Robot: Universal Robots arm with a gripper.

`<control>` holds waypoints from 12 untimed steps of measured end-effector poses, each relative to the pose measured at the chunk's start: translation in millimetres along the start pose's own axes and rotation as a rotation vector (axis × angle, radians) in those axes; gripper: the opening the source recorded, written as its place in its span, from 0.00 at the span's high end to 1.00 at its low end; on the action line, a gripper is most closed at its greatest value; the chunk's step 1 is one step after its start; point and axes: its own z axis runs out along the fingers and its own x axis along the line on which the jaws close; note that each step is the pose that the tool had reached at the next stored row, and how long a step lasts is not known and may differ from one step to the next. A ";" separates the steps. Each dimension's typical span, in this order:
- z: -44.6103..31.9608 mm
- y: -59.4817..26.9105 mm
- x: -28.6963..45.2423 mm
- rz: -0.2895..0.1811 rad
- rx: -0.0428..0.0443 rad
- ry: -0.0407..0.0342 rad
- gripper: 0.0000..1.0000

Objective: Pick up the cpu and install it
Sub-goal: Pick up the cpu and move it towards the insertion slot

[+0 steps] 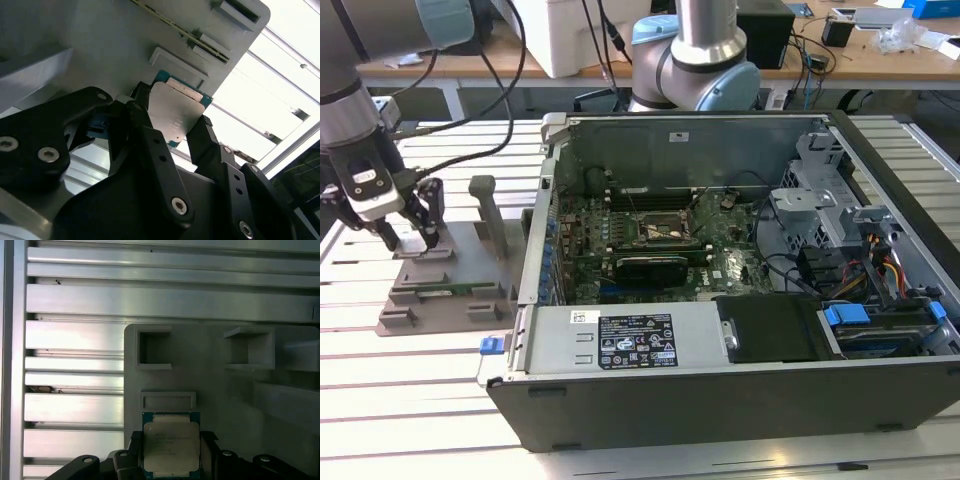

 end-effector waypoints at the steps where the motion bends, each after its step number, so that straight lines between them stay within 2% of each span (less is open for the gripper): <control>1: -3.1 0.0 -0.1 0.000 0.0000 0.0001 0.46; 4: -7.3 -0.1 -0.2 0.000 0.0000 0.0000 0.46; 6: -11.9 -0.1 -0.3 0.000 0.0000 0.0000 0.46; 7: -16.9 -0.2 -0.4 0.000 0.0000 0.0001 0.46; 12: -27.5 -0.3 -0.7 0.000 0.0000 0.0000 0.46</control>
